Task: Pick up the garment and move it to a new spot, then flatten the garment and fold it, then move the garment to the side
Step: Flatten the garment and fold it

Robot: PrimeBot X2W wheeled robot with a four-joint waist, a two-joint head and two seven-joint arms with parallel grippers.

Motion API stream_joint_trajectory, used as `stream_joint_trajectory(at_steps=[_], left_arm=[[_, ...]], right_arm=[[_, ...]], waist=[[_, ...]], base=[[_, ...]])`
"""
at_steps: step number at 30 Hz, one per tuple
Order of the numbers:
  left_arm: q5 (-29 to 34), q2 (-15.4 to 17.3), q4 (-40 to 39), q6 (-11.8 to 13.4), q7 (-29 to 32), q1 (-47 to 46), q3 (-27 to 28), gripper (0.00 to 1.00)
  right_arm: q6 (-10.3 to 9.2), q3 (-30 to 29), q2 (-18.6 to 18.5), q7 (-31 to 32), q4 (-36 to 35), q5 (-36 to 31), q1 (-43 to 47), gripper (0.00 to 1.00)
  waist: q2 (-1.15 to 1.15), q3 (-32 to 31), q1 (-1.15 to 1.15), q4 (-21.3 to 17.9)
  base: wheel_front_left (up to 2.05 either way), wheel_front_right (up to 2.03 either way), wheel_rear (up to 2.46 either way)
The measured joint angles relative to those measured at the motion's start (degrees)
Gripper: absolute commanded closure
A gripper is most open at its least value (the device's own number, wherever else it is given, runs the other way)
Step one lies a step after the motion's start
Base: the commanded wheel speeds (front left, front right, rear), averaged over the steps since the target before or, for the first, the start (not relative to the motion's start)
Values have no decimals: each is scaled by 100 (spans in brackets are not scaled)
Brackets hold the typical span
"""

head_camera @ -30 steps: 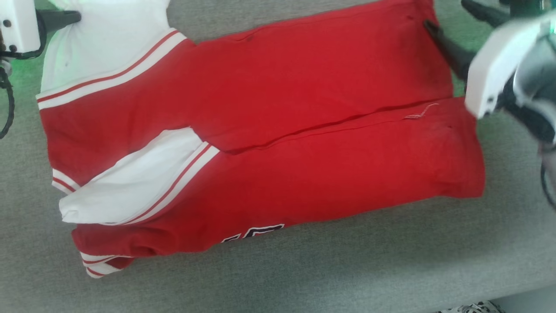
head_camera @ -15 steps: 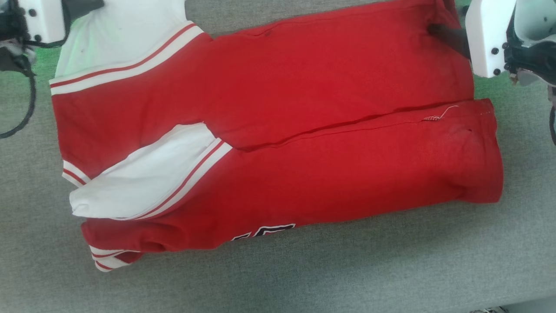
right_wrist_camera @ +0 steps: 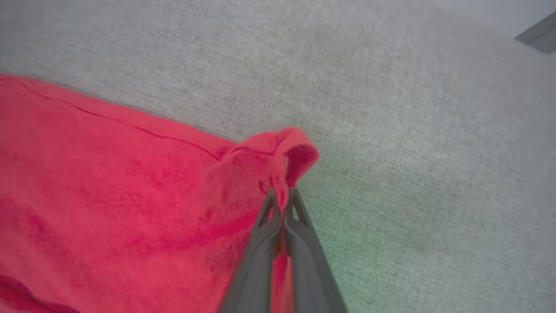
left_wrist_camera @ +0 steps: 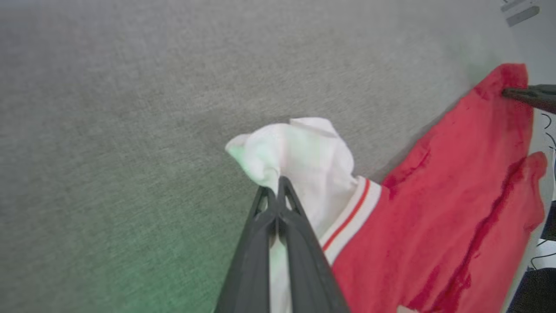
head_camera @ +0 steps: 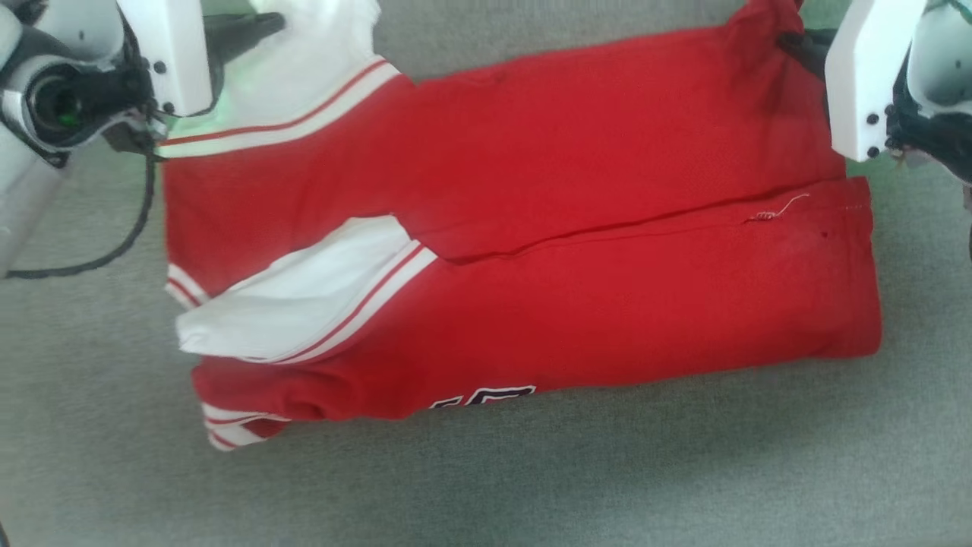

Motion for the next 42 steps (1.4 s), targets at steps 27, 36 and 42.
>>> stream_joint_trajectory(at_steps=[27,36,42], left_arm=[[-49,1624,-3890,-1,-2917,3255,-520,100],[371,1259,-3305,-1,-3310,3807,-794,100],[548,731,-2421,-1,-3339,3833,-878,100]], right_arm=[[-1,-789,-1533,-1290,-1358,848,3862,100],[0,-1091,-1300,-1298,-1341,424,4184,100],[0,-939,-1124,-1306,-1151,166,4128,100]], waist=[[0,-2058,0,1116],[0,-1834,0,1036],[0,-1626,0,981]], base=[[0,0,0],[0,0,0],[0,0,0]])
